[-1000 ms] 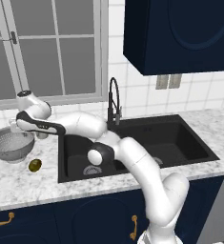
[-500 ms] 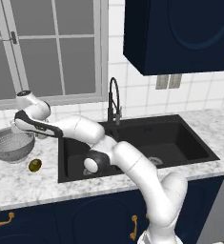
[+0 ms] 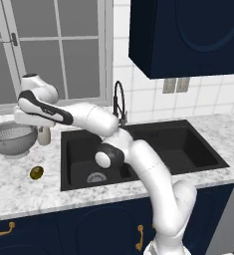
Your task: Put the colander in the sink, put the kiwi in the colander, and turn on the sink faucet and pour water over the colander.
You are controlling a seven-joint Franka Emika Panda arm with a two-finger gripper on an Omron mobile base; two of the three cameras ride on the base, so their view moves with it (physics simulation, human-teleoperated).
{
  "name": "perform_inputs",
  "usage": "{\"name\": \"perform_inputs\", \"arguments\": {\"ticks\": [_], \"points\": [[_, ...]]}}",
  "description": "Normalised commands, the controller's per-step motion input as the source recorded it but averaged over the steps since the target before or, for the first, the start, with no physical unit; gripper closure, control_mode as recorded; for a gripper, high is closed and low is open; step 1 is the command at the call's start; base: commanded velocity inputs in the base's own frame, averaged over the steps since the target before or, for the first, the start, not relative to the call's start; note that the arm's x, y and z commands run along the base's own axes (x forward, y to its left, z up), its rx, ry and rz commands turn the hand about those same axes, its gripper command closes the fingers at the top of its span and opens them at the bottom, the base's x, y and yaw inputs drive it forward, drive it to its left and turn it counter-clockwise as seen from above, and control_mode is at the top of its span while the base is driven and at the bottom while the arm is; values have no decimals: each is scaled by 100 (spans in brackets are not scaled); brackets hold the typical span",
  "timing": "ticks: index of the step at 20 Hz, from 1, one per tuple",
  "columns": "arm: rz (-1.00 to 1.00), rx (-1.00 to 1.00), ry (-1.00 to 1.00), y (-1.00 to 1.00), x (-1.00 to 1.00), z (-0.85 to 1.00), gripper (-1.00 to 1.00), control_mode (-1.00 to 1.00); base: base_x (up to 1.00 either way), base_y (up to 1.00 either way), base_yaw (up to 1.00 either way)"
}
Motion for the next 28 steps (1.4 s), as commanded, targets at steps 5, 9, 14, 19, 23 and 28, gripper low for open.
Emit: {"name": "perform_inputs", "arguments": {"ticks": [5, 9, 14, 19, 23, 28], "points": [[-14, 27, -24, -74, -100, -33, 100, -100, 0, 0, 0], [-8, 24, -34, -80, -100, -48, 100, -100, 0, 0, 0], [-10, 34, -33, -80, -100, -28, 100, -100, 0, 0, 0], [-48, 32, -2, -62, -64, 0, 100, -100, 0, 0, 0], [-61, 15, 0, -70, -17, 0, 100, -100, 0, 0, 0], [-56, 2, 9, -56, -13, 3, 100, -100, 0, 0, 0]]}}
